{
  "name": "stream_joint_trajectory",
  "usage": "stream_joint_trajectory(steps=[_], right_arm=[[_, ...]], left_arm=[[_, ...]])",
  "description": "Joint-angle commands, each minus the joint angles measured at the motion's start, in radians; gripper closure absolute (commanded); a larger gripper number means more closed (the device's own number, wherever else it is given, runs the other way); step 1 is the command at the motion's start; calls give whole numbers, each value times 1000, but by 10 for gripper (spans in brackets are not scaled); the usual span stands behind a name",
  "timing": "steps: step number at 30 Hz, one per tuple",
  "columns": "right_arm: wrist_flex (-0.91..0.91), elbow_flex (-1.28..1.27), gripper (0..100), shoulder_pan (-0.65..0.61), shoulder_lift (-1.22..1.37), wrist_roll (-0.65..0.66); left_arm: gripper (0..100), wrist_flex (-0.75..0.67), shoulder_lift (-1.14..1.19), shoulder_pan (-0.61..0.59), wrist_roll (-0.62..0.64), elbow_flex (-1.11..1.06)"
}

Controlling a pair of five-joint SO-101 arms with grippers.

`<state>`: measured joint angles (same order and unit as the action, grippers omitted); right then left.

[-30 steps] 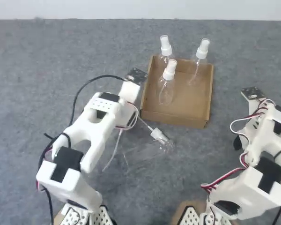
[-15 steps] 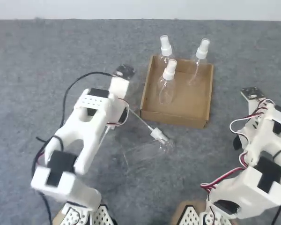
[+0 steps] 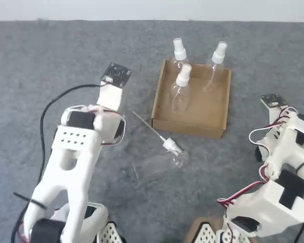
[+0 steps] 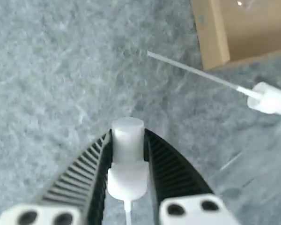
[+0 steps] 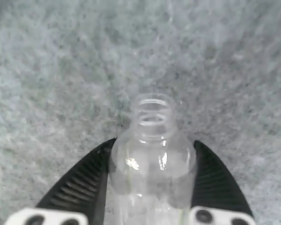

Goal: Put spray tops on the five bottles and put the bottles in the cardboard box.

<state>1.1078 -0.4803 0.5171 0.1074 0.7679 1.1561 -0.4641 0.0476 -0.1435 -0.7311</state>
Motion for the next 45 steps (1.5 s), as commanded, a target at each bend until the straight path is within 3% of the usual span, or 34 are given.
stream_joint_trajectory(steps=[1,5,9,16,24,37,45], right_arm=[[-2,15,767,-35,-71,12],[-2,15,690,-39,-79,12],[2,18,699,-50,-81,12],[183,158,699,-71,-68,12],[124,163,819,-70,-15,12],[116,192,783,-18,61,74],[147,264,994,5,58,72]], left_arm=[[991,-60,-89,-3,15,-68],[991,-112,-92,-3,14,-125],[991,-112,-91,-5,14,-130],[991,-112,-91,-3,14,-130],[991,-112,-92,-5,14,-130],[991,-112,-92,-2,14,-130],[991,-112,-98,-5,14,-130]])
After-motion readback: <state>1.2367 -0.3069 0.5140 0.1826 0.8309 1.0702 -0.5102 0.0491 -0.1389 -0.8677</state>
